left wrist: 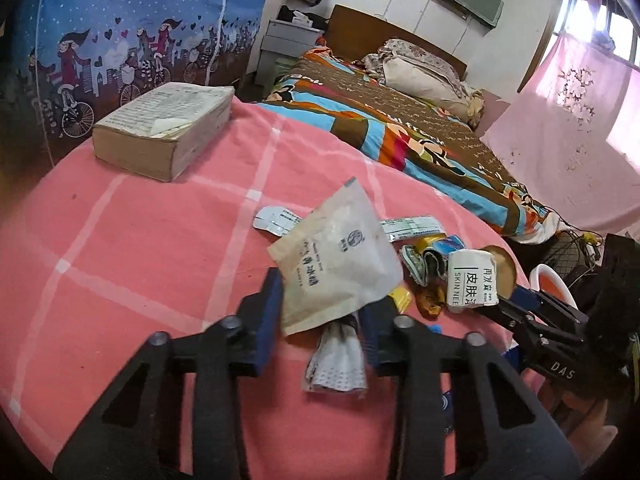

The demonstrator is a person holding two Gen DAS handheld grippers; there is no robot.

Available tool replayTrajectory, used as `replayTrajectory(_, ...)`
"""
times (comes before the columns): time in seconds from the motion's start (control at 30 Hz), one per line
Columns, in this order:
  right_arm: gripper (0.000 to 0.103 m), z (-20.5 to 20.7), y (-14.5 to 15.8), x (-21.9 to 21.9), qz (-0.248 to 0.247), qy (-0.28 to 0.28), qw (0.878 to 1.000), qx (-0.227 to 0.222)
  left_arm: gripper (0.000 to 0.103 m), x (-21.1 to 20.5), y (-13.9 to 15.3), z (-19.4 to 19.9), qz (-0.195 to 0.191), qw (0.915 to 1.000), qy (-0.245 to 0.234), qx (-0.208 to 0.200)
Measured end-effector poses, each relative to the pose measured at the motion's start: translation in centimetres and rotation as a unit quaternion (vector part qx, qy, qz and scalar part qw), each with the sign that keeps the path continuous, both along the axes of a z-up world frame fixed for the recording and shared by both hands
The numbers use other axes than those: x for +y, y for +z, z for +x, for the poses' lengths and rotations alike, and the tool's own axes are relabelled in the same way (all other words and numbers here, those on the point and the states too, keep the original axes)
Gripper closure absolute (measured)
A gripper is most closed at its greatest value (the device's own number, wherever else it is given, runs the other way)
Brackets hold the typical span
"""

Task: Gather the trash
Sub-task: 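Lower the left tool onto the white paper packet while the right tool reaches the red cup lid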

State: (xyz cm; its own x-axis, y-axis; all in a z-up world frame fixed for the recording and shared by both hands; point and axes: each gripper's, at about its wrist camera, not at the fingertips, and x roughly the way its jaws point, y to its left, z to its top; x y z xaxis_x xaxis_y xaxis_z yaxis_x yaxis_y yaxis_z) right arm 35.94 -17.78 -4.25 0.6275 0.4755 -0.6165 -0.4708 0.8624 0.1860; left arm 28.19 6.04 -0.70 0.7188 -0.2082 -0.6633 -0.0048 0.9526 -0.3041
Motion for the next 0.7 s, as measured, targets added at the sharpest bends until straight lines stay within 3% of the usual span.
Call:
replayTrajectory(0.33,0.058,-0.4,-0.2,-0.7,0.025,0.006,1.0,0.005,0.071,1.1,0.4,-0.7,-0.012,0.9997,0.013,-0.016)
replayTrajectory(0.7,0.056,-0.4,-0.5,-0.4,0.014,0.005,1.0,0.007,0.072,2.5,-0.7,0.3,-0.031,0.9985,0.045,0.008)
